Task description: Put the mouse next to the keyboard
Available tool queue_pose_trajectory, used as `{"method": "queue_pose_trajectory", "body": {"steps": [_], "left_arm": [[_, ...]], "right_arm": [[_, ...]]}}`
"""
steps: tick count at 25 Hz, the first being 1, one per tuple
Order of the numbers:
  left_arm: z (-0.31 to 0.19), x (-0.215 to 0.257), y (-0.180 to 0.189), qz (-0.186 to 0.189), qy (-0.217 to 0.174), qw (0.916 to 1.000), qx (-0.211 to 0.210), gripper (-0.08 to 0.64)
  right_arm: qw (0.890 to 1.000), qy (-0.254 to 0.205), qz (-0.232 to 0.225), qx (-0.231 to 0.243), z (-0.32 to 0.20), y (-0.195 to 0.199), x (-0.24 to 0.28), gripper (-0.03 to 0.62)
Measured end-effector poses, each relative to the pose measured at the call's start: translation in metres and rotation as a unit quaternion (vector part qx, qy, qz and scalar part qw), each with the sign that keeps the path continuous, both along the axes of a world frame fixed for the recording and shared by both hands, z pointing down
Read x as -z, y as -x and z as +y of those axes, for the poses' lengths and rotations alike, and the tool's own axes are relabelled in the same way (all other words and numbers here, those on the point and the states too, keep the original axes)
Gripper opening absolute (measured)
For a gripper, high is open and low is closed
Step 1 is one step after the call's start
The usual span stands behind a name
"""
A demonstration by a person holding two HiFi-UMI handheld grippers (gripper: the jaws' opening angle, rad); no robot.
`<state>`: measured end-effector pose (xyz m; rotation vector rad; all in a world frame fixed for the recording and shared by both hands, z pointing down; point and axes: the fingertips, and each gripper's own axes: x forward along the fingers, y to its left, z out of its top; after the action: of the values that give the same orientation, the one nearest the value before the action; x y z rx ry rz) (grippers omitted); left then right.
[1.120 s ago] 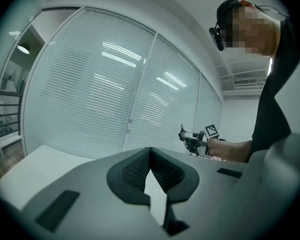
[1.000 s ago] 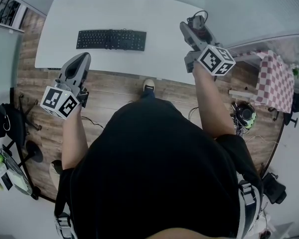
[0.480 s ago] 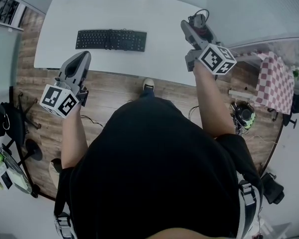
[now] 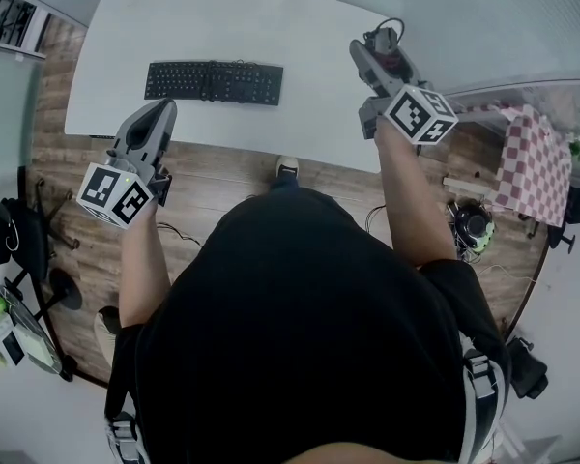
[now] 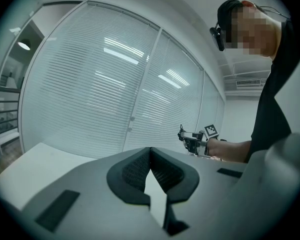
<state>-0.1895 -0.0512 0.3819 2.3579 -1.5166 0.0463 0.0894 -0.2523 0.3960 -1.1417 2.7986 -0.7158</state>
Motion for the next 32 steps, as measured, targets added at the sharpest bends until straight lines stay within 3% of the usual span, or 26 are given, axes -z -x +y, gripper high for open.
{"method": "queue_pose_trajectory", "body": {"steps": [10, 32], "left_arm": [[-0.03, 0.002, -0.012, -0.001, -0.001, 1.0, 0.001, 0.021], [-0.106, 0.026, -0.086, -0.031, -0.013, 0.9994, 0.01, 0.021]], "right_arm": [[1.0, 0.005, 0.003, 0.006, -0.028, -0.009, -0.006, 0.402], [0.999, -0.001, -0.028, 0.043, -0.103, -0.049, 0.001, 0.402]]}}
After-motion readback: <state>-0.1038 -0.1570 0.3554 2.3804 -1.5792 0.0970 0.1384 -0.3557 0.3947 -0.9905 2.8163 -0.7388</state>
